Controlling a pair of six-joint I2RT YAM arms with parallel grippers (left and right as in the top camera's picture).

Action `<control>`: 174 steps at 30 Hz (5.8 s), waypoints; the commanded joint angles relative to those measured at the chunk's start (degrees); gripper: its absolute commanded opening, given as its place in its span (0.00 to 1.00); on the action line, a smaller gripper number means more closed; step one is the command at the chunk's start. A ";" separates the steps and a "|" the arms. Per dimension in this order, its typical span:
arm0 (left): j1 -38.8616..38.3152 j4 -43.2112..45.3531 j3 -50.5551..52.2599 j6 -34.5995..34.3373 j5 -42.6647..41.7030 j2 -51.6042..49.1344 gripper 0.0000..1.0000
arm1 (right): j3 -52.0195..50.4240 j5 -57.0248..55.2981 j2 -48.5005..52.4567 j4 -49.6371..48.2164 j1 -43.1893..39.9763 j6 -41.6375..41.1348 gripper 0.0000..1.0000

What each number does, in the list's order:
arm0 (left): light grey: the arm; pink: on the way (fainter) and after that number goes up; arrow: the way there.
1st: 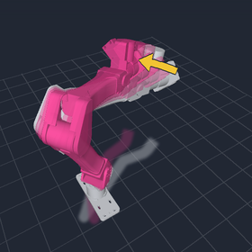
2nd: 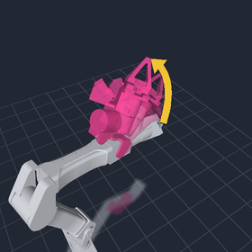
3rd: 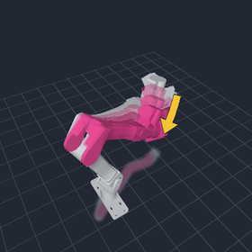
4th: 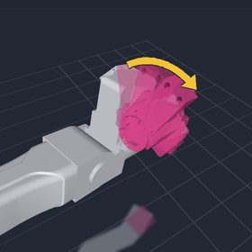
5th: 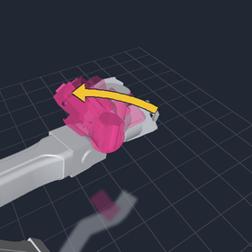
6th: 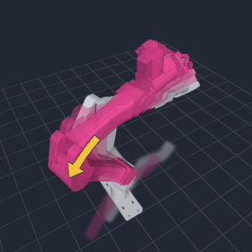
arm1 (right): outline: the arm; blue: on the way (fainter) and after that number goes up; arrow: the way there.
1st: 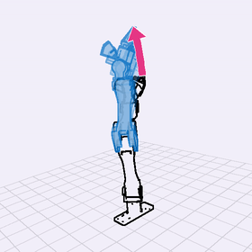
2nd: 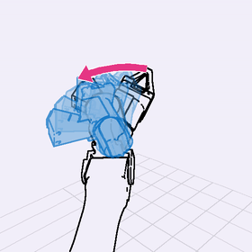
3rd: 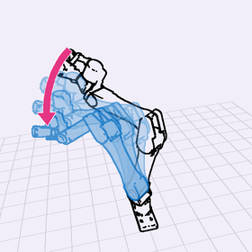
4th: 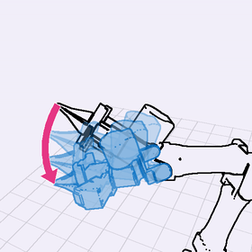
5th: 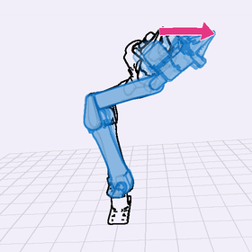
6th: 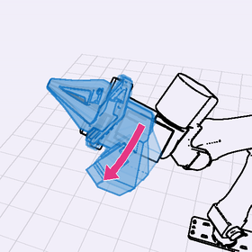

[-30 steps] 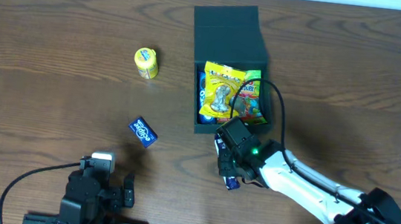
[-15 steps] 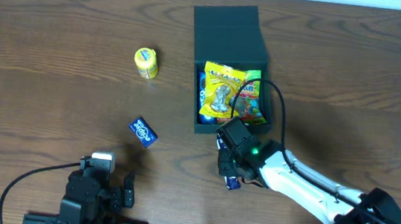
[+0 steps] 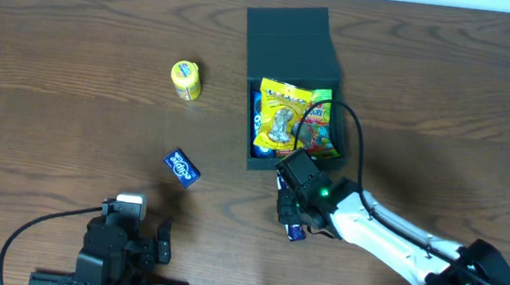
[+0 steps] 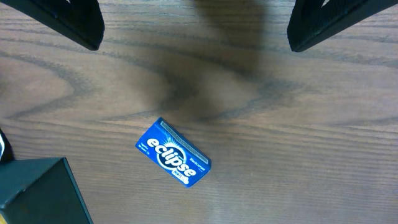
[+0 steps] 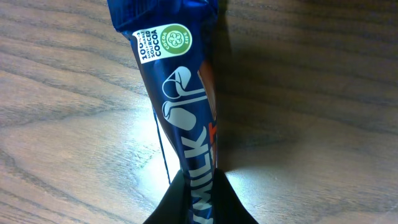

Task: Pack container
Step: 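Lower the right gripper and grasp the Dairy Milk bar's top end, then lift the Dairy Milk bar and carry it into the black box, then lower the bar along the box's right wall and release it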

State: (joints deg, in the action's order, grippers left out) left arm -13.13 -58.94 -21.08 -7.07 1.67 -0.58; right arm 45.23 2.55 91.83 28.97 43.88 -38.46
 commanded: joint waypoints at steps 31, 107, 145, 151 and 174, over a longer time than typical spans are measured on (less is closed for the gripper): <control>0.35 -3.78 0.72 -0.66 1.49 0.37 0.95 | 34.03 -1.57 -7.13 27.21 -0.42 48.06 0.01; 0.35 -3.78 0.72 -0.66 1.49 0.37 0.95 | 42.53 5.64 25.24 -2.75 -18.73 102.55 0.01; 0.35 -3.78 0.72 -0.66 1.49 0.37 0.95 | 43.08 1.99 11.76 4.04 -13.16 84.11 0.99; 0.35 -3.78 0.72 -0.66 1.49 0.37 0.95 | 43.06 1.77 11.98 9.07 -12.76 80.65 0.99; 0.35 -3.78 0.72 -0.66 1.49 0.37 0.95 | 38.29 7.43 15.78 10.93 -16.06 77.20 0.99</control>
State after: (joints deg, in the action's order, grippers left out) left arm -13.13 -58.96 -21.08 -7.07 1.67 -0.58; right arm 84.25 7.90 106.74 39.70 27.33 40.29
